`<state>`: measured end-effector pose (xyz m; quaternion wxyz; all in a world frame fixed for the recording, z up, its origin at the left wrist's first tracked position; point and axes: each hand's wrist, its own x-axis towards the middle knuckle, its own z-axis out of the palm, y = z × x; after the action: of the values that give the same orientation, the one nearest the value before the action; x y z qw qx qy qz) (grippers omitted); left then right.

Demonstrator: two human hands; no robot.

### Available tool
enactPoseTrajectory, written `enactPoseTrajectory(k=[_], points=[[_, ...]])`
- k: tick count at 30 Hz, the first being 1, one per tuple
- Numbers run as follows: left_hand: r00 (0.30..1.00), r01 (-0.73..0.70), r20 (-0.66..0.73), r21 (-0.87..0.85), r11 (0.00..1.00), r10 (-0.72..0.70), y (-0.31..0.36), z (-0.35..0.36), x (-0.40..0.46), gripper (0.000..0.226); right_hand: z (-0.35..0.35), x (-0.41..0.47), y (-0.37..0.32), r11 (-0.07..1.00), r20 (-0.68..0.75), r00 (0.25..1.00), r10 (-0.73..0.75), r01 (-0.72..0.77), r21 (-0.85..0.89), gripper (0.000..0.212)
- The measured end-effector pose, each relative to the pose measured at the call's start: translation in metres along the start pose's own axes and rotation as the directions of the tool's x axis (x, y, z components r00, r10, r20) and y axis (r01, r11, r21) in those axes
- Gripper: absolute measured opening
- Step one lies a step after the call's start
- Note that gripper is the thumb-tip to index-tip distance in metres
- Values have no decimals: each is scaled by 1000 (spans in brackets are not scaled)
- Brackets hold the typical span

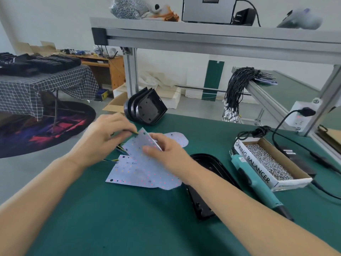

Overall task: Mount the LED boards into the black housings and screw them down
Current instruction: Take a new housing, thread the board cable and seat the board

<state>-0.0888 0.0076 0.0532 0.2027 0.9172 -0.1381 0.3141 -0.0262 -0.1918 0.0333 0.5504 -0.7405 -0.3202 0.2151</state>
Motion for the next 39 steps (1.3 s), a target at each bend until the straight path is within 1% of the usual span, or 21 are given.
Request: enactPoseTrajectory(k=[2,5,8,10,12,14,17,19,21,22,23,25,27,29,30,31,32,33,35,37,39], points=[[992,123,8,-201,972,-124,11,-5,11,27,-18,-1,-9,986,-71,993,-92,101,135,14],[943,330,165,-364,871,-288,4,-14,21,59,-58,-13,-16,976,-122,984,-132,151,160,13],[912,349,304,-224,910,-275,-2,7,35,66,-88,-27,-14,956,-146,981,-131,163,242,14],[884,374,333,-84,924,-328,-7,31,45,54,-100,-33,-12,929,-151,979,-137,180,323,15],[841,434,283,152,888,-460,-25,43,47,25,-119,-39,-13,912,-189,970,-150,210,353,17],[787,516,151,370,773,-598,-50,33,41,11,-148,-48,-10,907,-261,953,-156,242,344,17],[718,672,-52,315,670,-695,-76,15,35,16,-186,-65,6,974,-273,959,-74,129,186,14],[728,683,-217,305,664,-650,-78,14,44,22,-196,-70,24,1000,-204,979,19,-19,1,15],[721,687,-284,172,706,-632,-68,17,61,25,-197,-72,39,981,-200,975,92,-123,-147,20],[714,672,-235,-37,740,-660,-58,18,72,27,-198,-73,43,970,-210,969,129,-167,-176,23],[719,643,-123,-258,721,-684,-50,20,79,29,-199,-74,47,961,-199,964,176,-212,-178,25],[766,560,-13,-477,678,-643,-39,25,90,33,-202,-77,51,946,-146,954,263,-284,-156,25],[815,398,-148,-559,728,-560,-28,24,94,30,-205,-78,54,955,-112,952,285,-292,-58,28],[809,298,-250,-605,738,-532,-25,22,91,24,-208,-77,53,968,-122,963,242,-231,98,32],[814,348,-251,-511,786,-524,-31,22,88,22,-211,-78,52,970,-150,962,227,-210,119,31],[813,485,-190,-301,821,-550,-43,24,80,19,-214,-78,51,973,-183,958,221,-204,108,30],[793,604,-91,-4,797,-602,-60,27,69,15,-218,-79,50,975,-214,951,221,-207,84,30],[746,644,-14,271,716,-666,-74,28,55,17,-221,-80,50,975,-234,946,222,-213,67,29],[652,632,-12,561,534,-758,-95,29,26,22,-227,-83,53,971,-244,940,240,-233,59,28],[602,649,-90,634,420,-793,-106,30,7,21,-229,-86,56,960,-247,930,273,-278,14,28],[582,758,-209,489,431,-786,-108,27,8,23,-226,-88,57,938,-233,923,305,-334,-94,30]])
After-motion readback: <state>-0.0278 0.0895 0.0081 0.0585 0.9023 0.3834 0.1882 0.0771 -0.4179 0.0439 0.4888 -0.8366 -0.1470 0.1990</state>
